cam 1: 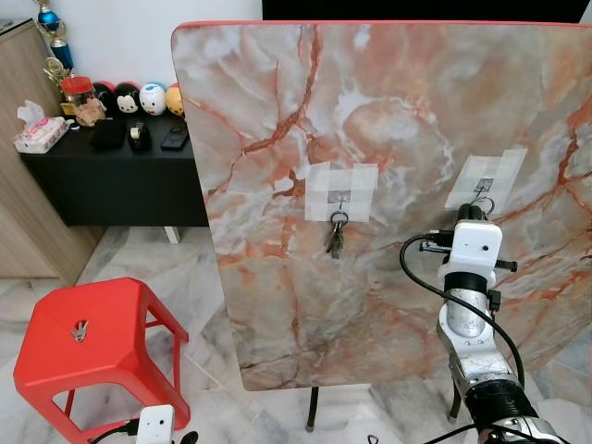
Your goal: Hang keys on a hook
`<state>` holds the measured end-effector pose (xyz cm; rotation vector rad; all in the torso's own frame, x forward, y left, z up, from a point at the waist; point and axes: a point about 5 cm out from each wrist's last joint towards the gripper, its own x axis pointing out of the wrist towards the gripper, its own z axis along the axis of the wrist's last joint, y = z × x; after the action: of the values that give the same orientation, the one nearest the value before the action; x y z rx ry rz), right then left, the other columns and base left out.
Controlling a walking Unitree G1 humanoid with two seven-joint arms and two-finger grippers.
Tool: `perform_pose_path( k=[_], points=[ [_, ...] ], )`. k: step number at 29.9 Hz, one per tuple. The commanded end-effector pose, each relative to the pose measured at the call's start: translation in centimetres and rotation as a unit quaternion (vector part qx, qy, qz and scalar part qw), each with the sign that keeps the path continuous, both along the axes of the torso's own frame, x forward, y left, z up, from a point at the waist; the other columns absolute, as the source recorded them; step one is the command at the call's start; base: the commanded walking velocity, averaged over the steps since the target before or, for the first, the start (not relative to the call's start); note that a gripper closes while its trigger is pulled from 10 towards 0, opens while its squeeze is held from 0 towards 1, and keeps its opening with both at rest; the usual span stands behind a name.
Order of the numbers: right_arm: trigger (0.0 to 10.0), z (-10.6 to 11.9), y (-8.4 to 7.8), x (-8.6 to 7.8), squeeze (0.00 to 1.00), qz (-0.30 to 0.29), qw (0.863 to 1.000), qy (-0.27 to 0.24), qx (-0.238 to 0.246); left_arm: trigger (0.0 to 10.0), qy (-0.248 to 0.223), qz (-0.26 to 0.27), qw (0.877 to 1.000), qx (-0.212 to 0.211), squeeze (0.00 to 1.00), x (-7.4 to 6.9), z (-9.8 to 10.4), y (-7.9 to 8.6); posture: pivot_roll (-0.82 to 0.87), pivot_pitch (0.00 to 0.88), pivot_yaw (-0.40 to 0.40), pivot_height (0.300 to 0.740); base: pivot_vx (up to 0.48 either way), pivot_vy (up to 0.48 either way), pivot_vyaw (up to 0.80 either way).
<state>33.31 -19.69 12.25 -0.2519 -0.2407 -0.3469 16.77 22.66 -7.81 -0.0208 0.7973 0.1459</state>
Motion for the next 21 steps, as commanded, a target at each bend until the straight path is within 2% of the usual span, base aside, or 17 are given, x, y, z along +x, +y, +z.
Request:
perform_pose_path(
  k=[1,12,21],
  points=[
    [10.0,1.32,-0.32,0.49,0.0,-0.002,1.0,-0.018,0.007,10.0,0.015,-0.006,1.0,0.003,0.0,-0.4,-0.25,-0.01,0.14,0.0,-0.031,0.74,0.0,0.0,0.0],
    [10.0,1.08,-0.1,1.08,0.0,0.022,0.999,0.008,0.023,10.0,0.015,-0.006,1.0,0.006,0.0,-0.47,-0.22,0.23,0.15,0.0,-0.028,0.74,0.0,0.0,0.0],
    [10.0,0.88,-0.42,1.09,0.0,0.013,0.999,0.016,0.035,10.0,0.016,-0.005,1.0,0.007,0.0,-0.51,-0.2,0.39,0.15,0.0,-0.027,0.74,0.0,0.0,0.0]
  ],
)
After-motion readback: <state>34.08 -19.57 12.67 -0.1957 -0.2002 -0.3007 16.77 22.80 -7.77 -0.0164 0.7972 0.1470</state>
